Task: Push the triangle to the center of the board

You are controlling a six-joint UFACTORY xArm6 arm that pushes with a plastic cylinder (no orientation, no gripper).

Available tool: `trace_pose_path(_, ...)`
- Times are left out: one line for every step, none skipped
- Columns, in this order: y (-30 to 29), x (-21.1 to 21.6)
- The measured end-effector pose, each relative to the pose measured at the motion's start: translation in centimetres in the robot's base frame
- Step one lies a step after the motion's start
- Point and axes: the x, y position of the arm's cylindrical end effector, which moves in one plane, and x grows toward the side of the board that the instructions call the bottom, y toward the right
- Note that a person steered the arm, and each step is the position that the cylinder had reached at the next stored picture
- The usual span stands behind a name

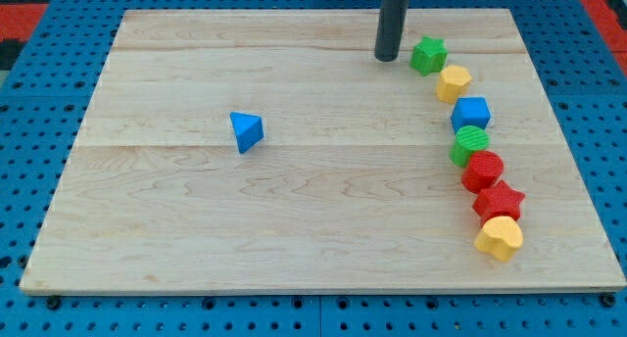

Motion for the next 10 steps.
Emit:
trace_pose_path(4.1, 0.4)
trace_pose_path(5.4, 0.0)
trace_pose_path(5.5, -1.6)
trace_pose_path(-2.7, -3.3)
trace_pose_path(-12.7, -3.3)
trace_pose_path(-22.9, 1.4)
trace_pose_path(-26.3, 12.0)
trace_pose_path(-21.9, 15.1)
trace_pose_path(-18.4, 15.0)
trace_pose_path(-16.4, 15.7)
